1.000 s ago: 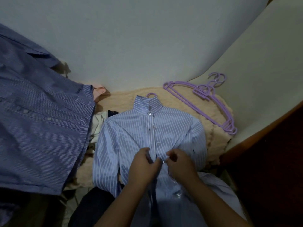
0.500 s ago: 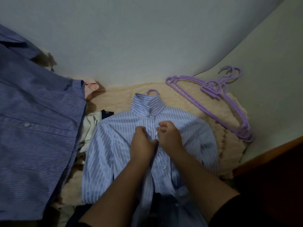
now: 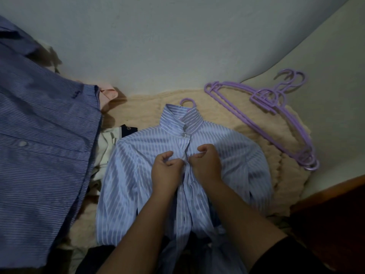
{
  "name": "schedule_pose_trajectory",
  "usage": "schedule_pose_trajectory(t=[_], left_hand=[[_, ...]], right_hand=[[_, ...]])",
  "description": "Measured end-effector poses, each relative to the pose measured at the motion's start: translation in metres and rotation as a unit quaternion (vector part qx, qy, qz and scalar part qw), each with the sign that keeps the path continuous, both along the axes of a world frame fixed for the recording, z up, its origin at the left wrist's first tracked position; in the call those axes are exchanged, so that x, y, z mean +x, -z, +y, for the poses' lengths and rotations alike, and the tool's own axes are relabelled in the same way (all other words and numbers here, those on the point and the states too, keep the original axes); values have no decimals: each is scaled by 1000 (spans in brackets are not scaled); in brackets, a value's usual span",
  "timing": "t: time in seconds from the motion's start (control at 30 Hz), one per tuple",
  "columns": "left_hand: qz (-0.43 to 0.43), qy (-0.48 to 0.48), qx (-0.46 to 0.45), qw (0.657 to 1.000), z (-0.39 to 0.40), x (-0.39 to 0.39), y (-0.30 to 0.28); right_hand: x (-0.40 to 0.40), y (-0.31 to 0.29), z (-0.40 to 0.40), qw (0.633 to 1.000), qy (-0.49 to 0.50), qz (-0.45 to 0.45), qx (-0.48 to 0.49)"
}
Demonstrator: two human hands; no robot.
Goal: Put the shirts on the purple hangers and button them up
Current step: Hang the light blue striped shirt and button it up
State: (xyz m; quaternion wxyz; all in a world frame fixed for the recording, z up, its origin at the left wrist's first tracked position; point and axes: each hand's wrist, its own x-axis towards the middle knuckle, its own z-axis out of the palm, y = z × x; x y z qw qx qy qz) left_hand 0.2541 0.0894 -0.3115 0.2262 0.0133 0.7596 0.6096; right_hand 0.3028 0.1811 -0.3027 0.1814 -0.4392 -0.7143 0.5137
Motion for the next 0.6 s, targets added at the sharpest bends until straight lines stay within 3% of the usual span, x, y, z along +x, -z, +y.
schedule_pose_trajectory(t=[0.27, 0.6], left_hand=[[-88, -22, 60, 994, 2, 1, -1], [-149, -26, 152, 977, -1, 7, -6]], right_hand=[[5, 0, 4, 992, 5, 74, -103], [9, 2, 7, 987, -21, 91, -133]])
